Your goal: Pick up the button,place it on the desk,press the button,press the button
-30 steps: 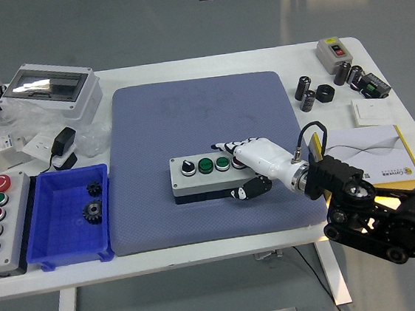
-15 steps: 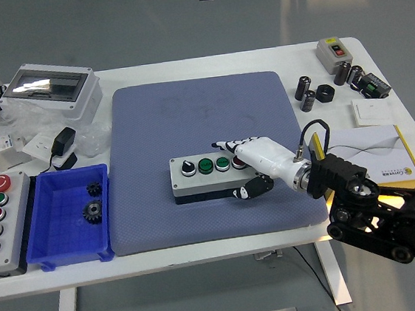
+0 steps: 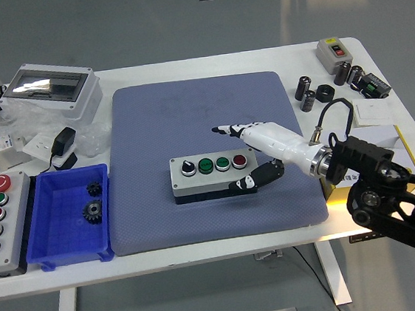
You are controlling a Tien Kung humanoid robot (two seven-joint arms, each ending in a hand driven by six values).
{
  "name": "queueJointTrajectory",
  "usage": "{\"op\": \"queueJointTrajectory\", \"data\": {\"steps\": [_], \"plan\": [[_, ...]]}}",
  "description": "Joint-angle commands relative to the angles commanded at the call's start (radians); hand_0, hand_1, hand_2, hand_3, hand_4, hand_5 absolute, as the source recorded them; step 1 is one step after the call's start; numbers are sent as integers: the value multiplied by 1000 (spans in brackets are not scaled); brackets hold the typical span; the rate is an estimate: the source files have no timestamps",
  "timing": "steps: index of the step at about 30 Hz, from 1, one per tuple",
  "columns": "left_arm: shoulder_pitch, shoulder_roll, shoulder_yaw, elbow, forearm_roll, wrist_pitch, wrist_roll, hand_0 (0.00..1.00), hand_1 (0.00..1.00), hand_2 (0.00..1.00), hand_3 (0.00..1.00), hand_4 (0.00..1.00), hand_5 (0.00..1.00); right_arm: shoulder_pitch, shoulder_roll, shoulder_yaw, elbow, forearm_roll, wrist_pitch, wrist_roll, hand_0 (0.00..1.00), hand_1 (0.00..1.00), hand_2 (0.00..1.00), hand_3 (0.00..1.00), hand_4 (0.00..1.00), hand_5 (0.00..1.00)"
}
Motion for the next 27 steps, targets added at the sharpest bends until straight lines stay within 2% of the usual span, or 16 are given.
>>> {"op": "queueJointTrajectory", "data": {"steps": [4, 5, 7, 9, 10, 12, 15, 16, 21, 22, 27], "plan": [[1, 4, -6, 0, 7, 2, 6, 647, 622, 620, 683, 796, 217, 1, -67, 66, 80, 57, 80, -64, 891, 879, 948, 998, 901, 286], [2, 7, -10, 0, 12, 3, 8, 647, 622, 620, 683, 796, 217, 14, -94, 76, 111, 85, 120, -99, 891, 879, 948, 998, 901, 286], [2, 9, -15, 0, 19, 3, 10, 647, 622, 620, 683, 796, 217, 36, -118, 80, 143, 111, 177, -146, 891, 879, 948, 998, 901, 286], [1, 11, -17, 0, 24, 3, 11, 647, 622, 620, 683, 796, 217, 58, -131, 78, 159, 129, 231, -191, 891, 879, 948, 998, 901, 286], [1, 12, -17, 0, 26, 2, 10, 647, 622, 620, 682, 797, 219, 69, -134, 76, 163, 137, 256, -211, 888, 880, 923, 944, 872, 331], [-1, 12, -18, 0, 31, 2, 10, 647, 622, 620, 682, 797, 219, 95, -136, 66, 168, 151, 311, -258, 888, 880, 923, 944, 872, 331], [-3, 13, -20, 0, 36, 1, 10, 647, 622, 620, 682, 797, 219, 123, -129, 45, 168, 156, 368, -293, 888, 880, 923, 944, 872, 331], [-4, 13, -20, 0, 36, 1, 10, 647, 622, 620, 683, 797, 220, 131, -125, 36, 167, 155, 383, -299, 650, 665, 719, 865, 282, 87], [-4, 12, -19, 0, 34, 1, 12, 647, 622, 620, 683, 797, 220, 142, -98, 0, 163, 144, 388, -304, 650, 665, 719, 865, 282, 87], [-4, 12, -19, 0, 33, 1, 13, 647, 622, 620, 683, 797, 220, 144, -92, -8, 163, 141, 384, -303, 319, 410, 565, 875, 345, 2], [-3, 11, -18, 0, 30, 1, 14, 647, 622, 620, 683, 797, 220, 152, -77, -29, 167, 121, 361, -316, 319, 410, 565, 875, 345, 2]]}}
